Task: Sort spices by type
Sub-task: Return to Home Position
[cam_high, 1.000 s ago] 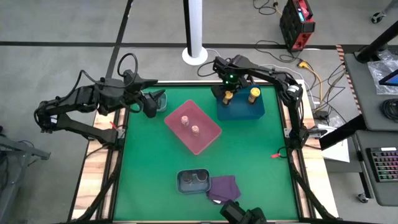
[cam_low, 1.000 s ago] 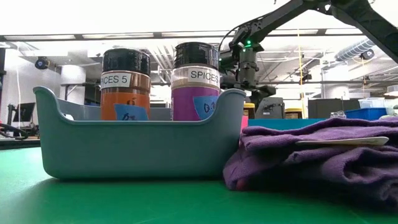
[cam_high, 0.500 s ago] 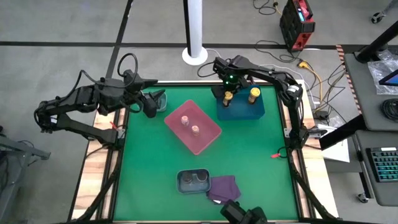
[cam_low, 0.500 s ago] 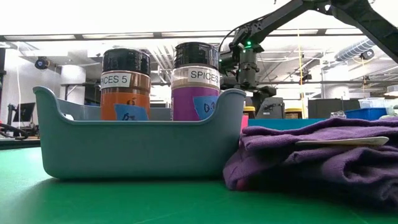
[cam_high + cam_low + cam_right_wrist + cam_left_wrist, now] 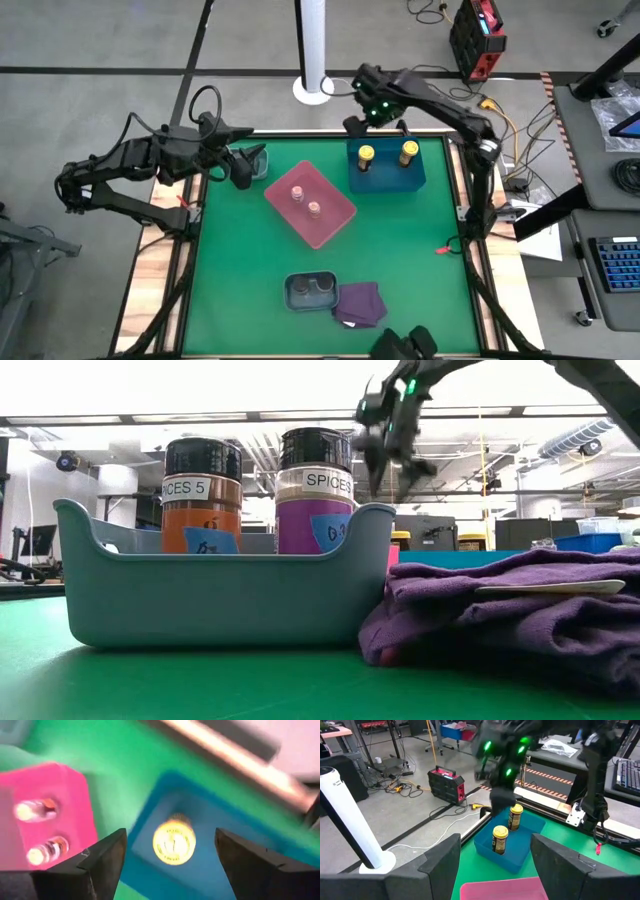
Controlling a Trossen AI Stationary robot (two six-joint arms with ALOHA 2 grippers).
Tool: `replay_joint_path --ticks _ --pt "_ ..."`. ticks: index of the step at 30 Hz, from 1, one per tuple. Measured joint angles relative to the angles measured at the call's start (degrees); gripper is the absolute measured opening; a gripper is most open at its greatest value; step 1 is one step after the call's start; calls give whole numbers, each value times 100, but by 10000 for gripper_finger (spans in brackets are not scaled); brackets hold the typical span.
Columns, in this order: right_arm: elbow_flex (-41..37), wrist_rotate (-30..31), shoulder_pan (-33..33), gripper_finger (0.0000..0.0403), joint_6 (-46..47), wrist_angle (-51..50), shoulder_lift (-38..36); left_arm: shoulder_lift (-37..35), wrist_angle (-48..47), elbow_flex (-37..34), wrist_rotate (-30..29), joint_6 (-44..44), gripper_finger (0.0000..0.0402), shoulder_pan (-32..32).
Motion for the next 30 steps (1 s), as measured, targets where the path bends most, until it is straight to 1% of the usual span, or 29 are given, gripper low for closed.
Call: replay_joint_path --ticks 2,4,6,8,10,11,12,13,14,16,18,19,21,22,23,25,28,30 --pt "7 259 144 294 -254 252 -293 0 -1 0 1 0 223 0" --pt "-29 662 370 298 -391 464 -591 0 -1 0 2 0 223 0" --pt "-110 1282 700 301 -526 750 -922 0 -1 0 16 -97 223 0" --pt "-285 1975 1133 305 -822 1272 -1287 0 3 0 247 -455 223 0" --pt "-587 2588 1617 310 -1499 2058 -1646 0 26 -48 465 -380 223 0" --pt "-794 2764 1863 312 -1869 2531 -1834 -4 4 -99 595 -309 223 0" --pt "-1034 2770 2069 314 -2284 3009 -2009 -14 11 -171 609 -285 223 -4" --pt "-1312 2649 2273 316 -2705 3493 -2206 -35 55 -272 646 -244 223 -4" --pt "-1612 2317 2422 318 -3118 3918 -2400 -65 93 -390 883 -34 223 -4" --pt "-2254 1397 2588 322 -3692 4715 -2805 -146 298 -664 1773 472 223 -2" --pt "-2906 534 2569 325 -3662 5394 -3200 -202 540 -943 2578 572 223 -7" --pt "-3233 120 2506 326 -3608 5666 -3393 -244 631 -1096 2745 529 223 -18" --pt "-3953 -480 2343 329 -3553 6046 -3817 -420 977 -1443 2783 491 223 -11" --pt "-4300 -524 2287 330 -3461 6217 -4025 -591 1278 -1641 2760 584 223 2" --pt "-4600 -445 2245 331 -3282 6347 -4203 -812 1613 -1843 2733 743 223 10" --pt "-5105 -100 2173 331 -2774 6440 -4559 -1372 2186 -2244 2744 1041 223 5" --pt "-5611 374 2147 327 -2022 6451 -4933 -2162 2354 -2785 2748 1185 223 -2" --pt "-5851 502 2143 324 -1629 6439 -5082 -2580 2356 -3090 2715 1173 223 -2"
